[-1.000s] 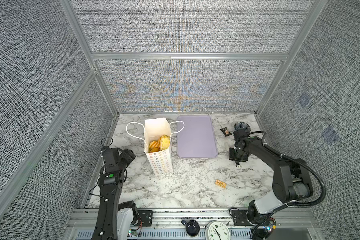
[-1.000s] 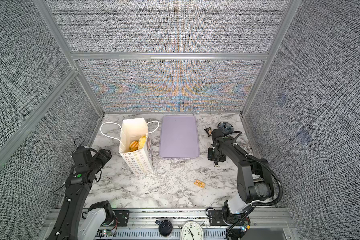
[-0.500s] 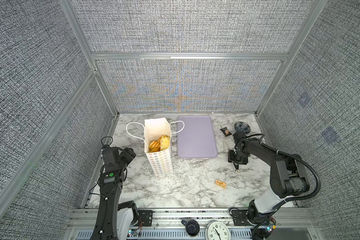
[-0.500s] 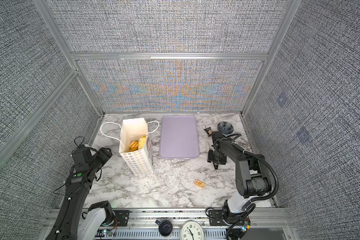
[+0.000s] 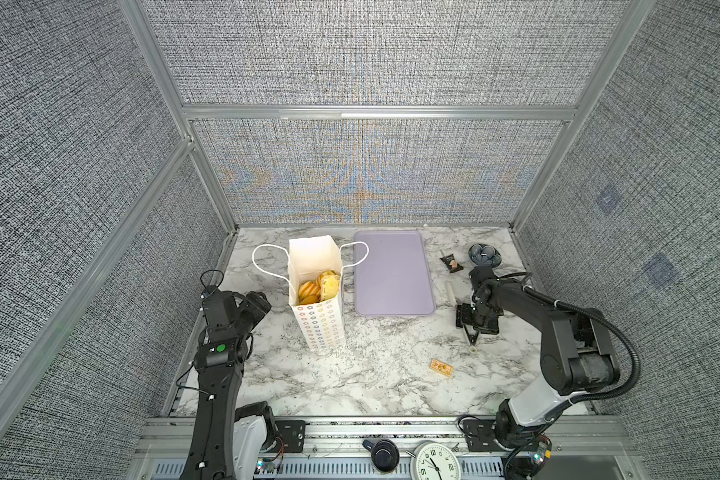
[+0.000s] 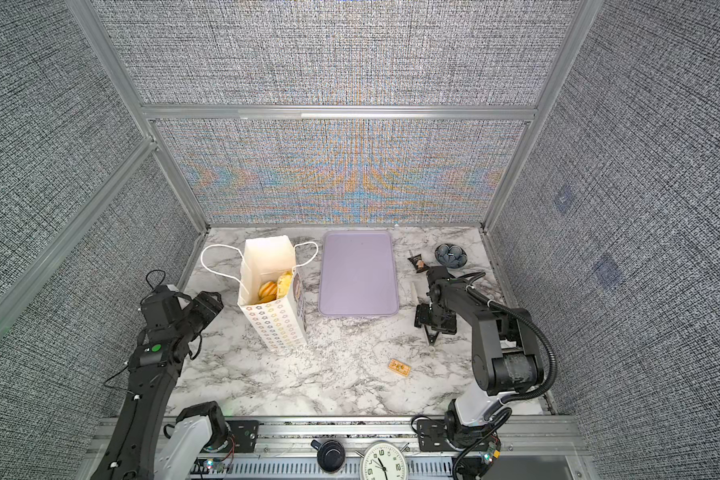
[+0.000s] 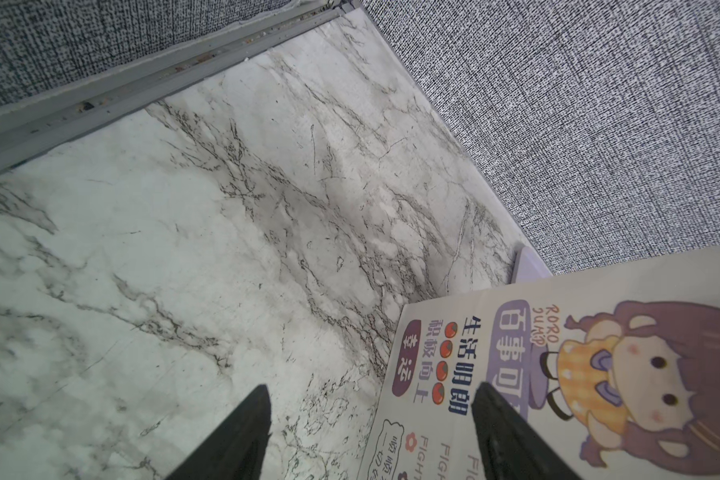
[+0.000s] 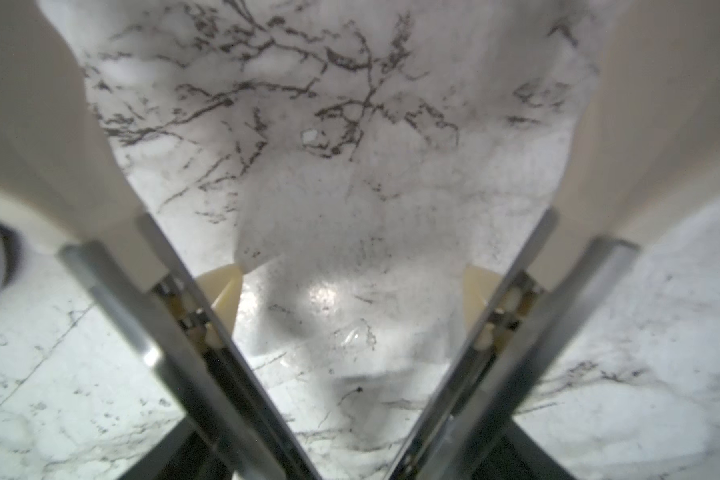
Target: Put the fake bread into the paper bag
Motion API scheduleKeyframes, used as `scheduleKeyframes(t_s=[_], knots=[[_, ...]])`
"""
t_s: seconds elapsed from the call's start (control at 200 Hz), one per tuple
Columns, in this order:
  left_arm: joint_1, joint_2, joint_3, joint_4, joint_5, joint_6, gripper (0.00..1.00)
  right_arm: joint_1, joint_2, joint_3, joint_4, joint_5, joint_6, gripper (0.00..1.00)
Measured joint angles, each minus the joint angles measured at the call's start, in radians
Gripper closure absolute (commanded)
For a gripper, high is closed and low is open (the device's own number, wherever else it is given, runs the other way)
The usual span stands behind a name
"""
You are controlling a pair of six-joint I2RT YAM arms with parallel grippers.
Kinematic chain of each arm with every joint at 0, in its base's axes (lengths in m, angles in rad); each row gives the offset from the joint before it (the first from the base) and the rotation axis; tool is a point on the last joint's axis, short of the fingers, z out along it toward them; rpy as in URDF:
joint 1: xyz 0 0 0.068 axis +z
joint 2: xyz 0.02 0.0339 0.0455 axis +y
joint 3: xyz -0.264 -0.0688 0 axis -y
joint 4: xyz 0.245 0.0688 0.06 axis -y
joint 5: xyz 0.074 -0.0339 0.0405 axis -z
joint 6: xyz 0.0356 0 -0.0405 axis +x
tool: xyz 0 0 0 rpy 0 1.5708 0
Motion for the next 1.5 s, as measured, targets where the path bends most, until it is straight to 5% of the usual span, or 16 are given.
scheduleKeyframes(t_s=[0.345,0.565,0.62,0.745,0.925,1.115,1.496], knots=[[0.0,0.012,0.078,-0.045,-0.021,0.019,0.22,0.0,-0.155,-0.018,-0.021,0.006,0.015,0.12],[0.0,0.048,0.156,-0.082,-0.055,0.03,0.12,0.0,-0.336,-0.016,-0.033,0.059,0.024,0.12],[0.0,0.057,0.173,-0.084,-0.081,0.045,0.02,0.0,-0.395,-0.01,-0.028,0.089,0.029,0.11],[0.0,0.062,0.161,-0.043,-0.154,0.032,0.02,0.0,-0.525,0.001,0.025,0.166,0.038,0.01],[0.0,0.004,0.008,0.172,-0.208,0.053,0.02,0.0,-0.679,-0.122,0.262,0.169,-0.041,0.01],[0.0,-0.026,-0.177,0.506,-0.255,0.185,0.02,-0.002,-0.773,-0.426,0.637,0.235,-0.126,0.01],[0.0,0.367,-0.282,0.821,-0.313,0.414,0.01,-0.008,-0.47,-0.609,1.123,0.377,-0.261,0.01]])
